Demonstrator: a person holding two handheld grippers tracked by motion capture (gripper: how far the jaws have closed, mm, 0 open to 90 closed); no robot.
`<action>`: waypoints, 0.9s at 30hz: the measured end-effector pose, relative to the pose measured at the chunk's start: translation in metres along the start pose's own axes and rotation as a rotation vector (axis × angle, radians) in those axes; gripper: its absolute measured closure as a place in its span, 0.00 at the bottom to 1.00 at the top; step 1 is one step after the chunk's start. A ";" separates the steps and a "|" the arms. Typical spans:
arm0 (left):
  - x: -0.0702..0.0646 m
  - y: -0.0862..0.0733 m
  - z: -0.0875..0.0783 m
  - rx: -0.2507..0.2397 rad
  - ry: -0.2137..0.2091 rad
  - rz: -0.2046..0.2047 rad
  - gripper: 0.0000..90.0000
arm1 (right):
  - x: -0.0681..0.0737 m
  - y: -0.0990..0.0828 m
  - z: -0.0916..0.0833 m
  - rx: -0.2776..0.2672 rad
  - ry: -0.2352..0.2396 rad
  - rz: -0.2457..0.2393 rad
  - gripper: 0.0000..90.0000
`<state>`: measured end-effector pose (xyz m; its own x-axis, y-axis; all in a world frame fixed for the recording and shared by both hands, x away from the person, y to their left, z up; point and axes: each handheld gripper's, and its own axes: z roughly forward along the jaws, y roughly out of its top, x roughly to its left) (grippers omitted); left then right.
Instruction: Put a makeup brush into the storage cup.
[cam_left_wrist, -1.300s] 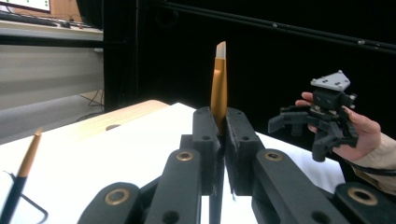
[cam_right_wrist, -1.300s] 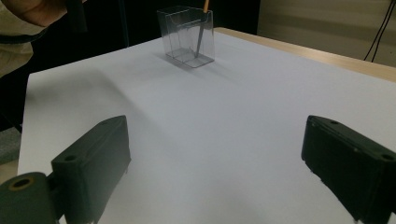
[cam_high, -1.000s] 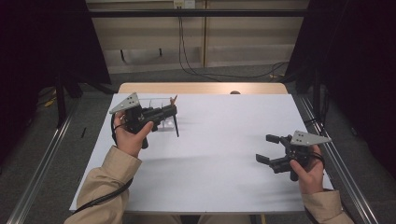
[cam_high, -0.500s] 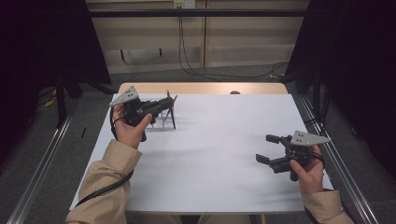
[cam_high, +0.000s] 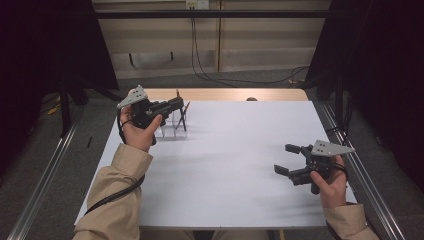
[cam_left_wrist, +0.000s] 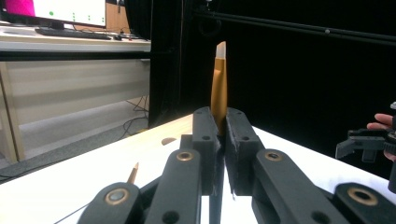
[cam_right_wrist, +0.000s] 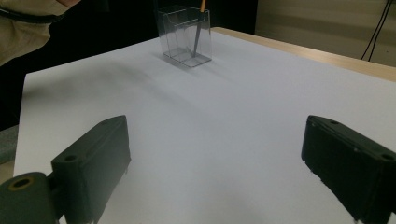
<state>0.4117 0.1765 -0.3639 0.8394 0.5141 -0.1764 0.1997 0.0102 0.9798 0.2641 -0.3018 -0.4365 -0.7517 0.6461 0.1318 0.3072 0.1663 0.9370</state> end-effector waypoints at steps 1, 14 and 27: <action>0.001 0.001 0.000 0.000 0.004 0.005 0.93 | 0.000 0.000 0.000 -0.003 0.001 0.001 0.09; 0.014 0.005 0.004 -0.006 0.075 0.016 0.93 | 0.001 0.000 0.001 -0.005 0.004 -0.006 0.09; 0.025 0.006 0.014 0.004 0.121 0.038 0.93 | 0.000 0.000 0.001 -0.004 0.006 -0.003 0.09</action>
<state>0.4406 0.1777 -0.3634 0.7796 0.6135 -0.1261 0.1708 -0.0146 0.9852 0.2644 -0.3007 -0.4370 -0.7563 0.6410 0.1310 0.3027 0.1654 0.9386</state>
